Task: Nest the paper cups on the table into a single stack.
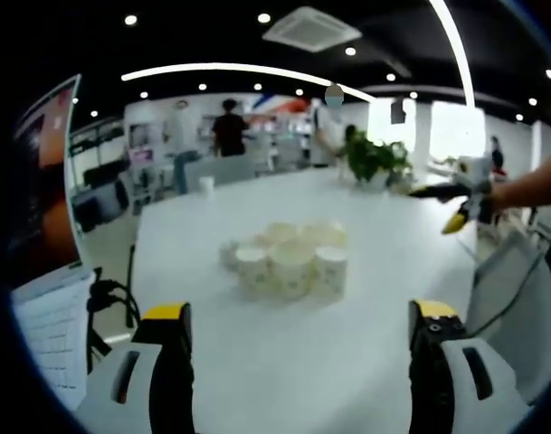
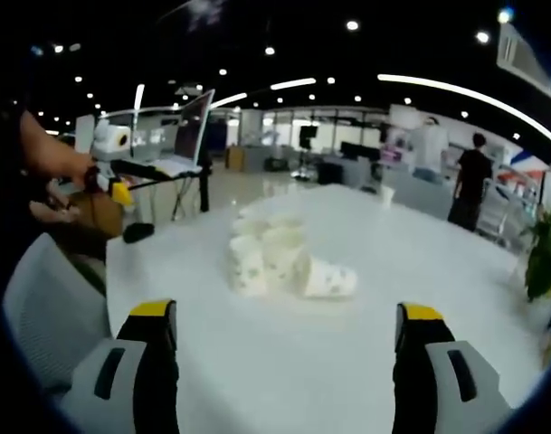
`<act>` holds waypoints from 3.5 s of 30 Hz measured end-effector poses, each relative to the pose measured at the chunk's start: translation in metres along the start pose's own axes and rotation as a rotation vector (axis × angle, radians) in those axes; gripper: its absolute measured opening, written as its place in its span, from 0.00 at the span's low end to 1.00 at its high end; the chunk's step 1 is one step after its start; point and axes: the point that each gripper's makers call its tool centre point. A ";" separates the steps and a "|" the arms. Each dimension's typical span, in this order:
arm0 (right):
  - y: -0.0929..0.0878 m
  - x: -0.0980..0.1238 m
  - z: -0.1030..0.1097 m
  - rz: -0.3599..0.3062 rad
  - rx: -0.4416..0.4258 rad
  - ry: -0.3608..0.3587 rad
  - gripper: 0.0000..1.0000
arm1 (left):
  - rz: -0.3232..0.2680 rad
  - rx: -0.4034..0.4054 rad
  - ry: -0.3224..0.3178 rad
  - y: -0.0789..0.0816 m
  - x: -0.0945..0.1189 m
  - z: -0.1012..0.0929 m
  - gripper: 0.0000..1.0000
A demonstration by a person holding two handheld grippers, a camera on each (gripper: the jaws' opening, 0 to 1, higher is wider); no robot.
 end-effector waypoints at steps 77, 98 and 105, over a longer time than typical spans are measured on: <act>-0.034 -0.147 -0.049 0.221 0.192 -0.010 0.57 | 0.045 0.078 0.034 -0.033 -0.003 0.001 0.95; -0.059 -0.169 -0.055 0.246 0.237 -0.081 0.41 | 0.049 0.081 0.026 -0.032 -0.011 -0.004 0.95; -0.059 -0.166 -0.064 0.268 0.252 -0.113 0.28 | 0.053 0.080 0.024 -0.031 -0.011 -0.003 0.95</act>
Point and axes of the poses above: the point that each gripper's makers call its tool centre point, and the gripper's own axes: x roughly backward along the fingers, z roughly to its left, y roughly out of its top, and after that the axes turned 10 degrees about -z, right-handed
